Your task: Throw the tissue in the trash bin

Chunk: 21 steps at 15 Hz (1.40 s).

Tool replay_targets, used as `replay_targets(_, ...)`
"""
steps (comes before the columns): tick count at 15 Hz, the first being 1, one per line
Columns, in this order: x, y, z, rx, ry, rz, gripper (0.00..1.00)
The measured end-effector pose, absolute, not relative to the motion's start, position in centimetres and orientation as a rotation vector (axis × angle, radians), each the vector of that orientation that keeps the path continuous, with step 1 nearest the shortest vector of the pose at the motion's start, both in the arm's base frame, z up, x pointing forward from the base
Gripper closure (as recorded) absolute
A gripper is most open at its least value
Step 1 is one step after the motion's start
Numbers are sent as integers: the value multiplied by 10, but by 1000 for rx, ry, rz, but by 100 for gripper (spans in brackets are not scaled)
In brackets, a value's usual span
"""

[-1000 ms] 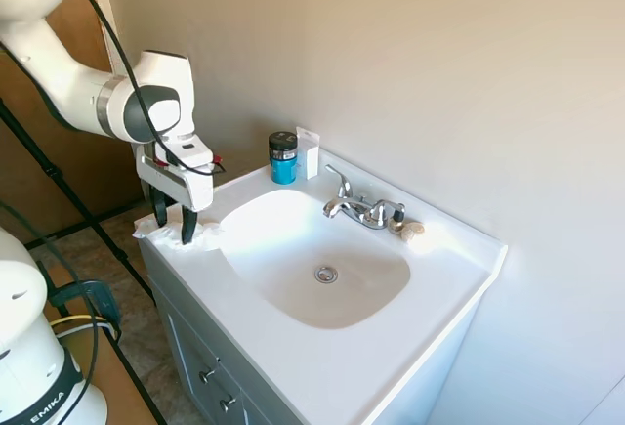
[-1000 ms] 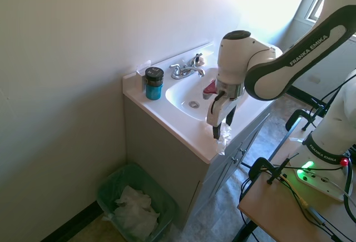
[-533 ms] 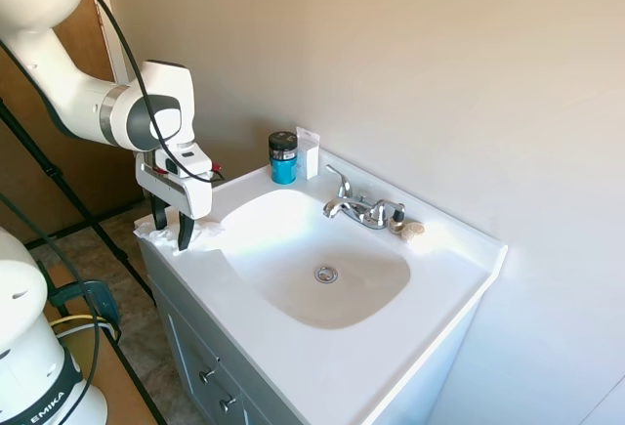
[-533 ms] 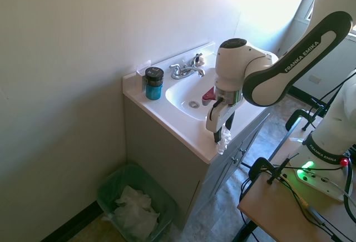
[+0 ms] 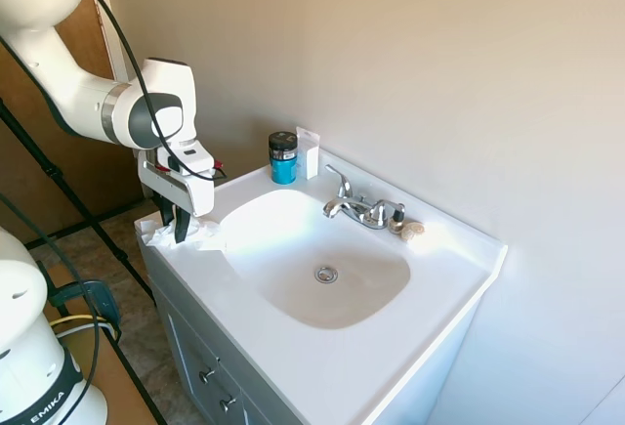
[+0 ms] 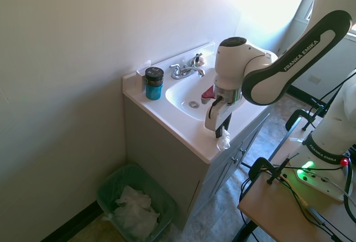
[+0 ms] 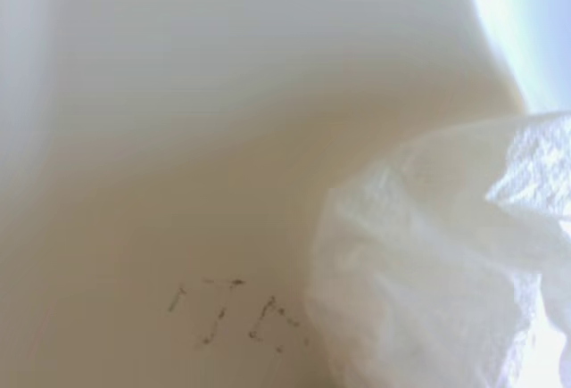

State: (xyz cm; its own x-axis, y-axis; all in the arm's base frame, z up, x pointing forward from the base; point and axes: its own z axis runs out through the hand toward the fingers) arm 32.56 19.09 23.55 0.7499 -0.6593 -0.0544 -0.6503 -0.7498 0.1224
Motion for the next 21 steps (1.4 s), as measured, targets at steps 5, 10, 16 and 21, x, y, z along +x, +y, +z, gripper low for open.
replay_targets(5, 331, 217, 277, 2911, -1052, -4, 100)
replay_targets(10, 354, 311, 320, 2962, -995, 226, 100)
replay_targets(16, 406, 410, 271, 3002, -923, 168, 100)
replay_targets(21, 429, 424, 221, 2989, -975, 144, 0)
